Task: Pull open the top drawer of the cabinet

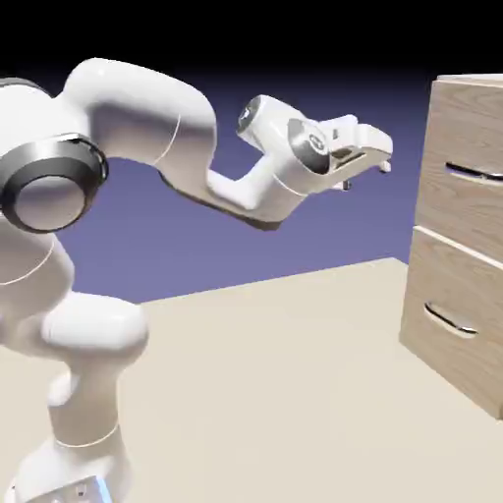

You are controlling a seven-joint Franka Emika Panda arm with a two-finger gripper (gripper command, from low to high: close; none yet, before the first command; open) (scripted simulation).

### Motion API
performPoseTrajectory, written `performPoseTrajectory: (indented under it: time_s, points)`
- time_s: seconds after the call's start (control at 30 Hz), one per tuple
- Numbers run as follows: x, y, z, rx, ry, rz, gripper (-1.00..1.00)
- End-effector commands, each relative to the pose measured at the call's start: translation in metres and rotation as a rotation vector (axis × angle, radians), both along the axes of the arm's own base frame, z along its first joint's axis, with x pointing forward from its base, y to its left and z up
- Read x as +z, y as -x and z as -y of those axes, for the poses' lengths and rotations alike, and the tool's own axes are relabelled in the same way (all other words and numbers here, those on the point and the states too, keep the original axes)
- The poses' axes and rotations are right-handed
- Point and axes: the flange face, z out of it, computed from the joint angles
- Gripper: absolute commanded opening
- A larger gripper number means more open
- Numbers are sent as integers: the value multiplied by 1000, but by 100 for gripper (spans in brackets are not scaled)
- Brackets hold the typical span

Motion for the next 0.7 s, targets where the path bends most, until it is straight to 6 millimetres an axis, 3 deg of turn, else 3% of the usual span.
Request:
performPoseTrajectory:
  time_s: [0.0, 0.67]
  points:
    - [-1, -4, 1, 4, 21, 12, 0]
    - [-37, -91, 25, 77, 515, 277, 0]
